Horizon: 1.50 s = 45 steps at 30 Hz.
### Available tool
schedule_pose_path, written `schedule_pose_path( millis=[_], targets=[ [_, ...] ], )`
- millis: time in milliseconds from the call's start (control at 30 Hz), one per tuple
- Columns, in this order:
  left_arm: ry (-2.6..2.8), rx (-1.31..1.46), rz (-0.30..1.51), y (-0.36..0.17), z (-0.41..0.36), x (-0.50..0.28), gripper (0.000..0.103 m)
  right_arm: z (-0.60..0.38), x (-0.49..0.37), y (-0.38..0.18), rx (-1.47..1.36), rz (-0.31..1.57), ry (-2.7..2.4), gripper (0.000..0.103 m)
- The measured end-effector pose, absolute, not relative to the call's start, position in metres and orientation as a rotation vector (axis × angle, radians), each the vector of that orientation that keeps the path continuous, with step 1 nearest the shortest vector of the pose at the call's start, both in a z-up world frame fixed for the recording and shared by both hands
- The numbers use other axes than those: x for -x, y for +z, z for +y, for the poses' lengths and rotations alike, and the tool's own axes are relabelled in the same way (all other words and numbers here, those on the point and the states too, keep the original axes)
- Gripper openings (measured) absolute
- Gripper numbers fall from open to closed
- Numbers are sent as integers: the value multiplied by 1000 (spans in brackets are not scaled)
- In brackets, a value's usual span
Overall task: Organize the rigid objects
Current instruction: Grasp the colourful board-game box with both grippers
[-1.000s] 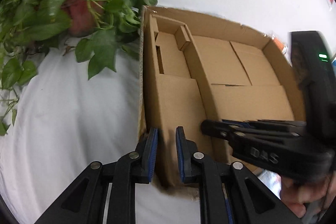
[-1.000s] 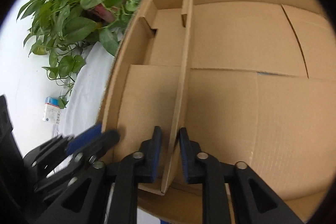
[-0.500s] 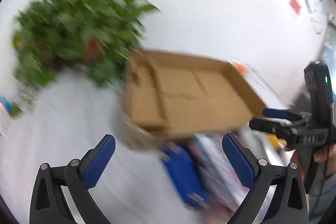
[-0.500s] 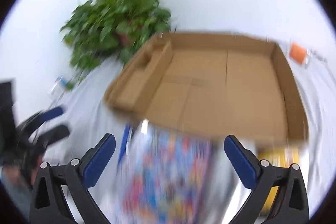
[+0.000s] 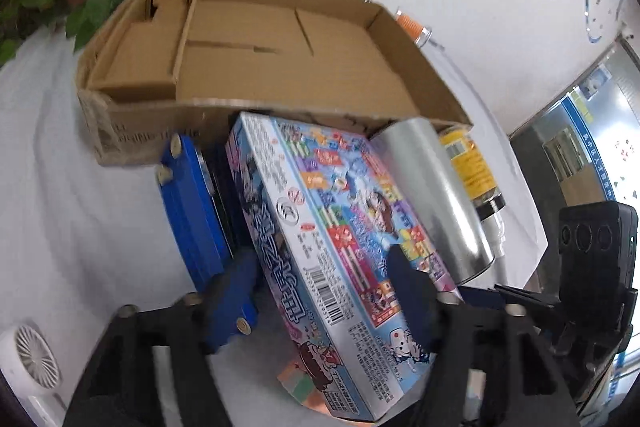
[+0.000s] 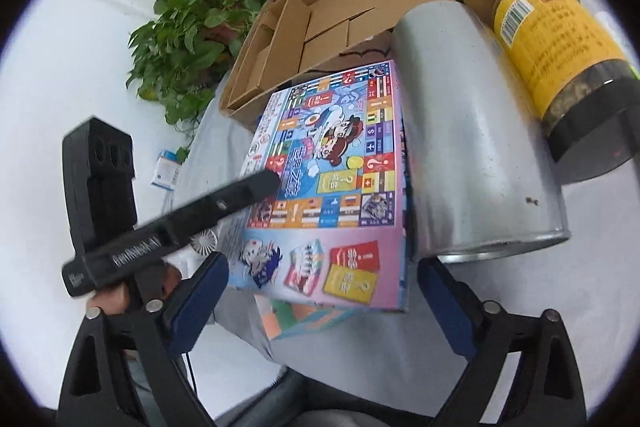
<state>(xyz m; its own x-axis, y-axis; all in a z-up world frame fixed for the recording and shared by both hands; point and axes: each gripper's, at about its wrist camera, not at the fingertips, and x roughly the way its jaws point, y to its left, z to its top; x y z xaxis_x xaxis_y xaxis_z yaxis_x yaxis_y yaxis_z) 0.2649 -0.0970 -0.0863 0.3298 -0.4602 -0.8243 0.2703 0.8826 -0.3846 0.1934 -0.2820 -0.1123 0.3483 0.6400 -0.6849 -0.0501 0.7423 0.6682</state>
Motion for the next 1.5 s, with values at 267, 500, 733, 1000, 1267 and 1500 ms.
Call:
schedule_pose_path(
  millis=[267,500,733,1000,1267,1500],
  targets=[
    [-436,135,1081,-75,-84,-223,46,-248,-175,-95,-411,1130,508,92],
    [-434,216,1101,-76,-55,-215,47,-228,-190,-106,-336,1159,473,92],
    [-431,210,1063,-71,-50,-217,40,-225,-182,-97,-275,1094,424,89],
    [-416,203,1050,-59,-43,-189,39,-213,-172,-91,-228,1110,440,87],
    [-381,245,999,-47,-30,-165,38,-201,-162,-77,-197,1066,446,85],
    [-388,225,1007,-40,-35,-159,38,-213,-171,-82,-262,1109,449,85]
  ],
)
